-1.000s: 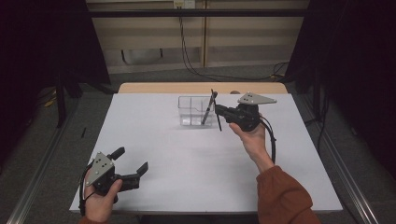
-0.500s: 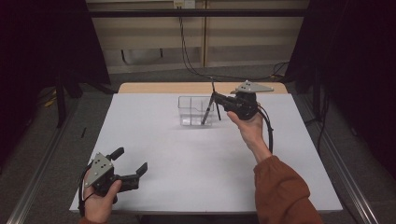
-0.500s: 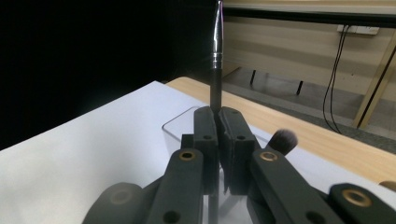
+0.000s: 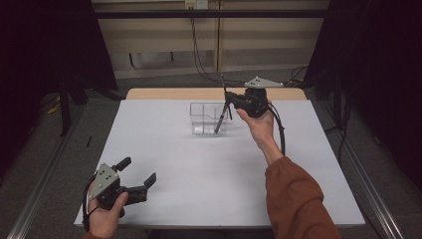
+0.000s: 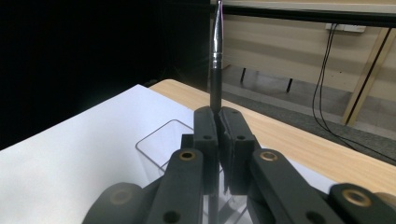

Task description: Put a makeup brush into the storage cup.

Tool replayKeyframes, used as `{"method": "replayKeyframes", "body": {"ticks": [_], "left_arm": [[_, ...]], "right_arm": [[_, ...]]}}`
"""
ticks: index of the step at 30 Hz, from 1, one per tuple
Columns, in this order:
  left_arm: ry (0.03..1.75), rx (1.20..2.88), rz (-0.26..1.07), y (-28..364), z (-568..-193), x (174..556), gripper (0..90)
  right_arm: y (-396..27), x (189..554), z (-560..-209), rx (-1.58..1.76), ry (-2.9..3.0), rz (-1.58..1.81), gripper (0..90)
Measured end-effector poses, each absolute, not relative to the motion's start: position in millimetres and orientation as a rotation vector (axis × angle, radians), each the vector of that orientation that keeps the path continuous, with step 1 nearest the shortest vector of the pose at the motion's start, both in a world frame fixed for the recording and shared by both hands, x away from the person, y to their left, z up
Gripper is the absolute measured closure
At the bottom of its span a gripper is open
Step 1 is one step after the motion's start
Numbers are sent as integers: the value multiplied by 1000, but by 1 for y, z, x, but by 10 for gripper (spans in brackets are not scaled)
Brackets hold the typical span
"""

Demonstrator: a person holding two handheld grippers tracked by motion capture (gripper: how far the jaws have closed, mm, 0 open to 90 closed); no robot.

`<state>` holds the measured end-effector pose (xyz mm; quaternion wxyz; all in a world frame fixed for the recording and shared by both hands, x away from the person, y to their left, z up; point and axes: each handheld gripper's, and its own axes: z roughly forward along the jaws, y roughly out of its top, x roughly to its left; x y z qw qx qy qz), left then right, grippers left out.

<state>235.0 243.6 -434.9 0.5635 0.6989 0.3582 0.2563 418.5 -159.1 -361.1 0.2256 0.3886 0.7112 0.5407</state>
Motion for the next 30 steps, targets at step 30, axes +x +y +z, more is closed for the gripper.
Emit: {"method": "replayKeyframes", "body": {"ticks": [30], "left_arm": [[841,1629,602,247,-433,233,21]], "right_arm": [[-145,450,-375,1096,1947,1472,862]]}}
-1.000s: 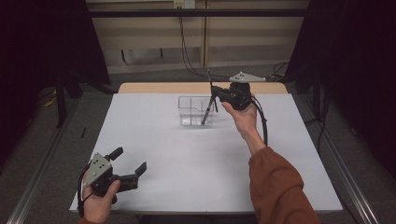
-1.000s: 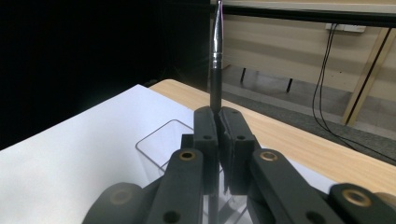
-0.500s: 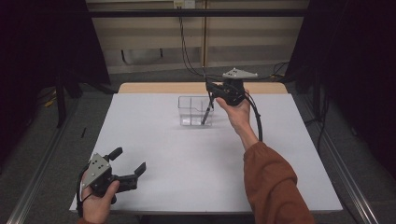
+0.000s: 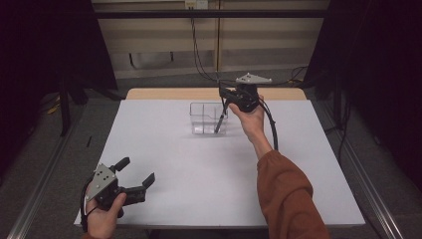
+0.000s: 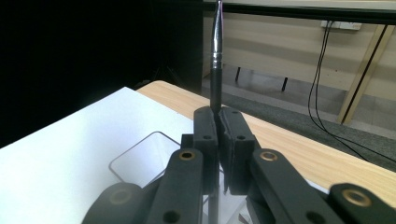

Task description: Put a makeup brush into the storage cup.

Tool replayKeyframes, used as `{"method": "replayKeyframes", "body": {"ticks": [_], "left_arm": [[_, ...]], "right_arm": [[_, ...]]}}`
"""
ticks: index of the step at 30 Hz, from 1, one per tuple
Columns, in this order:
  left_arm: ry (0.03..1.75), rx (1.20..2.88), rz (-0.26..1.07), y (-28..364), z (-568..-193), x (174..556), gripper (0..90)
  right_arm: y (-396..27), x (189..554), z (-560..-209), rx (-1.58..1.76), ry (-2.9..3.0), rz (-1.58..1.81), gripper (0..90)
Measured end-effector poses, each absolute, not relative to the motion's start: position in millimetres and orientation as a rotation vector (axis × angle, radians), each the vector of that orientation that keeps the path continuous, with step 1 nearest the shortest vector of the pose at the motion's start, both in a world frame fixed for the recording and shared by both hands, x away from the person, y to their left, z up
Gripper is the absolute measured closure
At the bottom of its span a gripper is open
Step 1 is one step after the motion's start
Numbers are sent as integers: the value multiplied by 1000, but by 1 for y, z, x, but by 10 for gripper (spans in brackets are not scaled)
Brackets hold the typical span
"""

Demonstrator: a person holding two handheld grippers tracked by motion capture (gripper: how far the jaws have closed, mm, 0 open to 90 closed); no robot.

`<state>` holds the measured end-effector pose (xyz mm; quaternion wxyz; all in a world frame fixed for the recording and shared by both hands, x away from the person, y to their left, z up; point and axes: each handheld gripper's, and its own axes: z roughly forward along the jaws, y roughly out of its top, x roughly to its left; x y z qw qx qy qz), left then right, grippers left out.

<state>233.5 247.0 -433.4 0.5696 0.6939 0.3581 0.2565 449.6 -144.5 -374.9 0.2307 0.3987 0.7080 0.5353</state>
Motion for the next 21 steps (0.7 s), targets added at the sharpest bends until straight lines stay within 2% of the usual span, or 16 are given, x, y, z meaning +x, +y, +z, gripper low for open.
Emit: {"method": "replayKeyframes", "body": {"ticks": [21], "left_arm": [[836,1627,596,246,-433,233,21]], "right_arm": [[-139,453,-388,1106,1949,1456,862]]}}
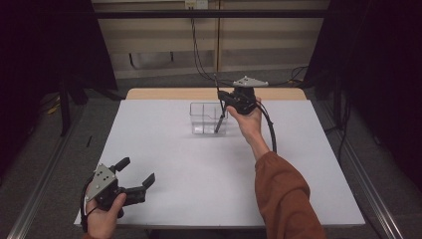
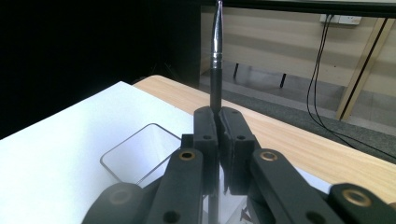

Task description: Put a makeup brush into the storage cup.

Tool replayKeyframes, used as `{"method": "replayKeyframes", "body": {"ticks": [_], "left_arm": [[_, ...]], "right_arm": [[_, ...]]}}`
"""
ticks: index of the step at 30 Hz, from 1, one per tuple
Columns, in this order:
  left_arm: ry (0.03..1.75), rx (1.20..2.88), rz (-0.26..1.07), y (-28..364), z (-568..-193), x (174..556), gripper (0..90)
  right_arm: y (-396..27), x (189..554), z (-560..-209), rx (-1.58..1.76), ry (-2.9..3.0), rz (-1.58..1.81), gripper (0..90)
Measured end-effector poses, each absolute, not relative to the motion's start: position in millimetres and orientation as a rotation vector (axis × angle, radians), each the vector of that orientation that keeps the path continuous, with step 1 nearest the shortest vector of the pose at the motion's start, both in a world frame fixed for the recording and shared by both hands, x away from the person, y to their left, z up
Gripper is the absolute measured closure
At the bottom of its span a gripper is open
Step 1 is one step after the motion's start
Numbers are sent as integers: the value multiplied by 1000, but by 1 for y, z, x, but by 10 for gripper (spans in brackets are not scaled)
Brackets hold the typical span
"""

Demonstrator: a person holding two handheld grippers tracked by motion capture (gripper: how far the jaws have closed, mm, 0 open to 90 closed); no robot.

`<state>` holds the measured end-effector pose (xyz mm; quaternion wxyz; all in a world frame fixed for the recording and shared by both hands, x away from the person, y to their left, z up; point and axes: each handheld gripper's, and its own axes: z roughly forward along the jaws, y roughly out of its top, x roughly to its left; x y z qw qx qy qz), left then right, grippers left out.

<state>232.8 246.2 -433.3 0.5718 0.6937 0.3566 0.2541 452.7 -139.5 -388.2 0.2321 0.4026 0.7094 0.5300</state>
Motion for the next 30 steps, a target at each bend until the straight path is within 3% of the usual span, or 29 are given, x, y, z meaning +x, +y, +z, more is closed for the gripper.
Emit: {"method": "replayKeyframes", "body": {"ticks": [30], "left_arm": [[840,1636,597,246,-434,232,21]], "right_arm": [[-145,447,-409,1142,1978,1422,863]]}}
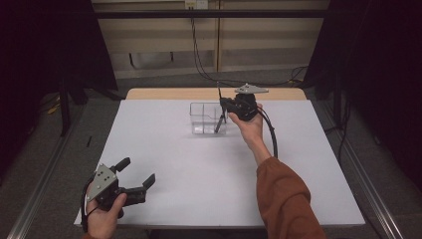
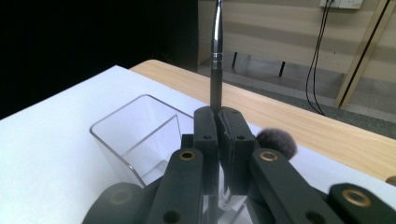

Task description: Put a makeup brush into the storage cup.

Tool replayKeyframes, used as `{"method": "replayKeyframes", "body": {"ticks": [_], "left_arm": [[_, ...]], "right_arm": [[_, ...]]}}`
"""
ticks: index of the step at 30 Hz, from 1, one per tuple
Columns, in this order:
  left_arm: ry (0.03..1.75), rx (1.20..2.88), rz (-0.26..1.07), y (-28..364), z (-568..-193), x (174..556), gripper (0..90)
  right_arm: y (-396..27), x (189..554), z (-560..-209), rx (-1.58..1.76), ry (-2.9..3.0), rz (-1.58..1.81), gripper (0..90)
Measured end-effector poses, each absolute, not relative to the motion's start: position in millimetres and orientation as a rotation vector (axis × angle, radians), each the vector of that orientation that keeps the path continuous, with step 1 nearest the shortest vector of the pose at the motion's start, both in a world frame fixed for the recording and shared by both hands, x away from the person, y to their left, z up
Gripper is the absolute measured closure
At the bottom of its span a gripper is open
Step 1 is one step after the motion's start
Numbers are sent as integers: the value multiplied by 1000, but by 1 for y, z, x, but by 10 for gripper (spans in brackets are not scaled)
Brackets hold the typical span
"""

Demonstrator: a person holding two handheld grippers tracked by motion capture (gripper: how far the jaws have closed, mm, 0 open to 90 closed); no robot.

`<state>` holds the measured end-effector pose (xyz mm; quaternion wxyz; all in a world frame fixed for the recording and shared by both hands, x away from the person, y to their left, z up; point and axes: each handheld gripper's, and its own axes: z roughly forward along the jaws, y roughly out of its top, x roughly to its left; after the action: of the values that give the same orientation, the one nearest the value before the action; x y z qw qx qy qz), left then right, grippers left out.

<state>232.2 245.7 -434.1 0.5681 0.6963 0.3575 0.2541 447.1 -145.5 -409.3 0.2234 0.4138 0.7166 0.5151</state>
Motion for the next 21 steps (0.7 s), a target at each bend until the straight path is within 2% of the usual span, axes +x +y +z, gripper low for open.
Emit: {"method": "replayKeyframes", "body": {"ticks": [21], "left_arm": [[836,1643,599,245,-435,233,21]], "right_arm": [[-148,442,-418,1164,2021,1371,861]]}}
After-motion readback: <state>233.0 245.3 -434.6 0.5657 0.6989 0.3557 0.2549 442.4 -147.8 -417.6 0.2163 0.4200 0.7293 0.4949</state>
